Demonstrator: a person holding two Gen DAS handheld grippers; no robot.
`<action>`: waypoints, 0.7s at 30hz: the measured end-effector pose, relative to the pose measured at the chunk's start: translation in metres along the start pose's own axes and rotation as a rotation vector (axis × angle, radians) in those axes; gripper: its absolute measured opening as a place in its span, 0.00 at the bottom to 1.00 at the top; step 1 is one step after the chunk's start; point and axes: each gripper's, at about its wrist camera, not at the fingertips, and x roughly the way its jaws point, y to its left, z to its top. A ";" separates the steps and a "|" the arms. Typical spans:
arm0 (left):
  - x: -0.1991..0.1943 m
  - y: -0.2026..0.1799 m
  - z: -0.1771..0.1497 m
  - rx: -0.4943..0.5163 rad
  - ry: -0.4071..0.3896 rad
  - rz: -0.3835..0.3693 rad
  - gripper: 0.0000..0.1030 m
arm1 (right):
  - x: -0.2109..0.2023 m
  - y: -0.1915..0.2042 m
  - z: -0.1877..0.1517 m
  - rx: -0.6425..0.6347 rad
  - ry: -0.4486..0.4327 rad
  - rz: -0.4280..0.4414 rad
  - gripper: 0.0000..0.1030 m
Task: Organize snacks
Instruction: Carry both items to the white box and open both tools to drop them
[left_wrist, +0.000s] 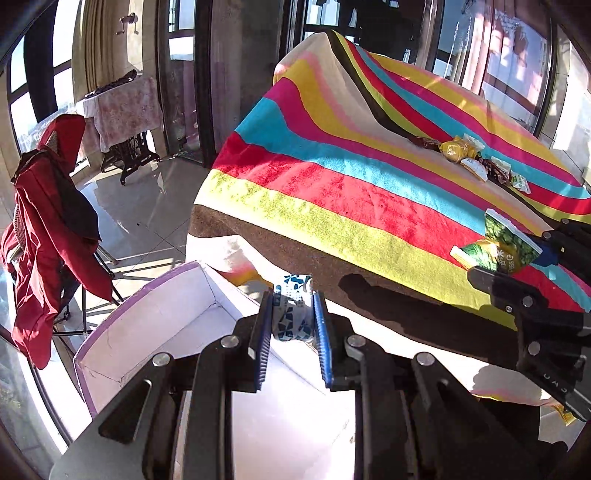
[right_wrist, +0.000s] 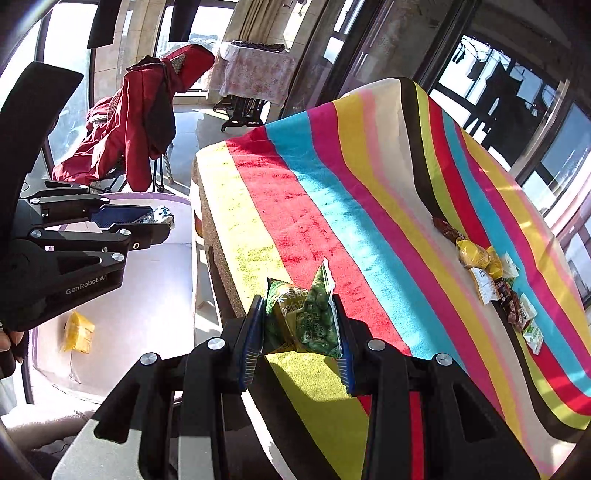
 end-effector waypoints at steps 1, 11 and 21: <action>-0.001 0.006 -0.005 -0.012 0.007 0.009 0.21 | 0.000 0.008 0.001 -0.014 0.000 0.015 0.34; 0.004 0.055 -0.044 -0.119 0.076 0.079 0.21 | 0.010 0.064 0.007 -0.131 0.024 0.092 0.34; 0.016 0.077 -0.066 -0.169 0.153 0.165 0.23 | 0.020 0.097 0.004 -0.176 0.030 0.262 0.46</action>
